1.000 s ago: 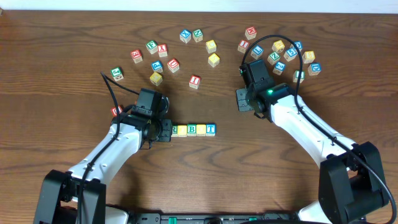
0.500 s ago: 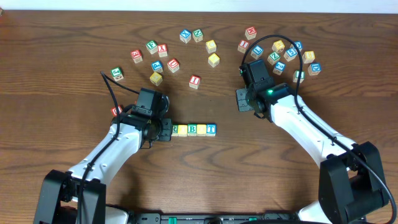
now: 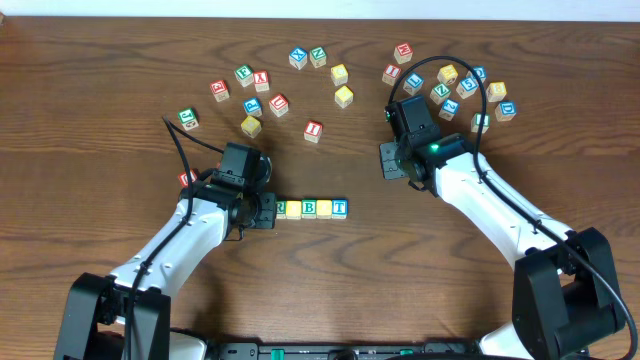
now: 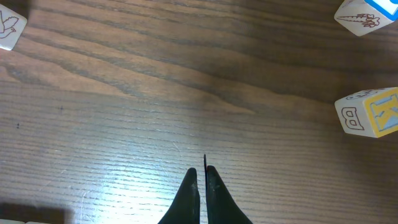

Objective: Spell out ROBOT

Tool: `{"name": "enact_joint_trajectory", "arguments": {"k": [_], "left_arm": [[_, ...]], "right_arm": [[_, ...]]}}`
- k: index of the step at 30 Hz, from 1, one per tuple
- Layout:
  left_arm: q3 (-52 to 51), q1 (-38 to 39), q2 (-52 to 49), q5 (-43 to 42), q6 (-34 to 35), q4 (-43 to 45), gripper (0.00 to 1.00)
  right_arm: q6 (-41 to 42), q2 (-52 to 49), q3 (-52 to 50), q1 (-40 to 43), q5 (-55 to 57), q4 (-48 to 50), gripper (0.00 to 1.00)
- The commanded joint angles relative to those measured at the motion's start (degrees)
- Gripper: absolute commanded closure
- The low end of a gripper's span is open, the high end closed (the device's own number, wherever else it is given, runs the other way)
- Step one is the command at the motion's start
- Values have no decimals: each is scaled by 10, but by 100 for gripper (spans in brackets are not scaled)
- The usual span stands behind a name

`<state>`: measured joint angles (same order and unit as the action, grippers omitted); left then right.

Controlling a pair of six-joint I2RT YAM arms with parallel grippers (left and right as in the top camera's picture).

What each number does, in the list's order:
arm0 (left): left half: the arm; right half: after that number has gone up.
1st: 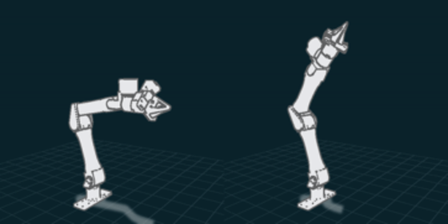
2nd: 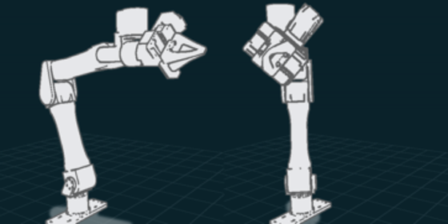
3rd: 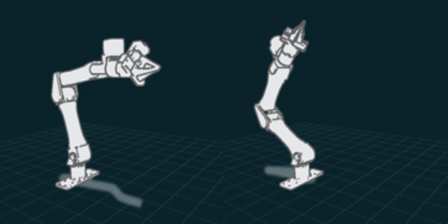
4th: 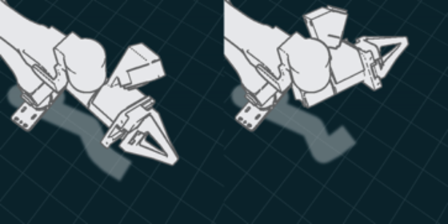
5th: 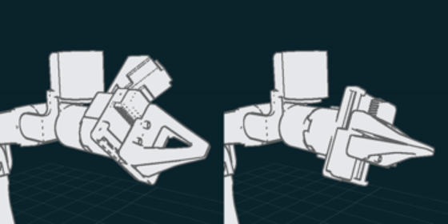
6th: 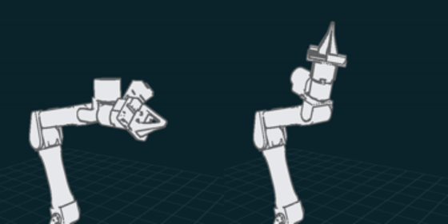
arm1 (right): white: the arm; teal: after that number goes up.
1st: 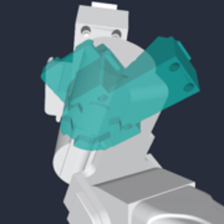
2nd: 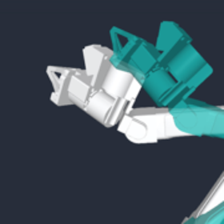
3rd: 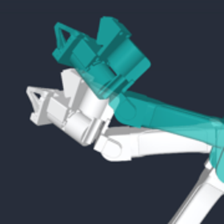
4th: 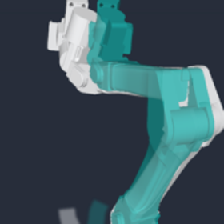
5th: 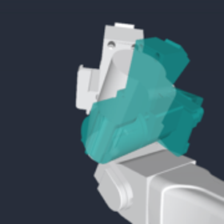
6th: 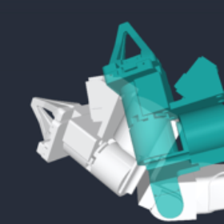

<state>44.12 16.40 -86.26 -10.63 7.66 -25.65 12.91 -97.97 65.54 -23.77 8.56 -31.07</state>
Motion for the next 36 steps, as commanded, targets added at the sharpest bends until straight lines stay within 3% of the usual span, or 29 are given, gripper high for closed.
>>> {"name": "enact_joint_trajectory", "arguments": {"k": [1,36], "left_arm": [[-8,1,-2,-3,-1,-6,81],[-8,1,-2,-28,-1,-2,81]], "right_arm": [[-8,13,10,-3,0,0,99],[-7,13,10,-3,0,0,99]]}}
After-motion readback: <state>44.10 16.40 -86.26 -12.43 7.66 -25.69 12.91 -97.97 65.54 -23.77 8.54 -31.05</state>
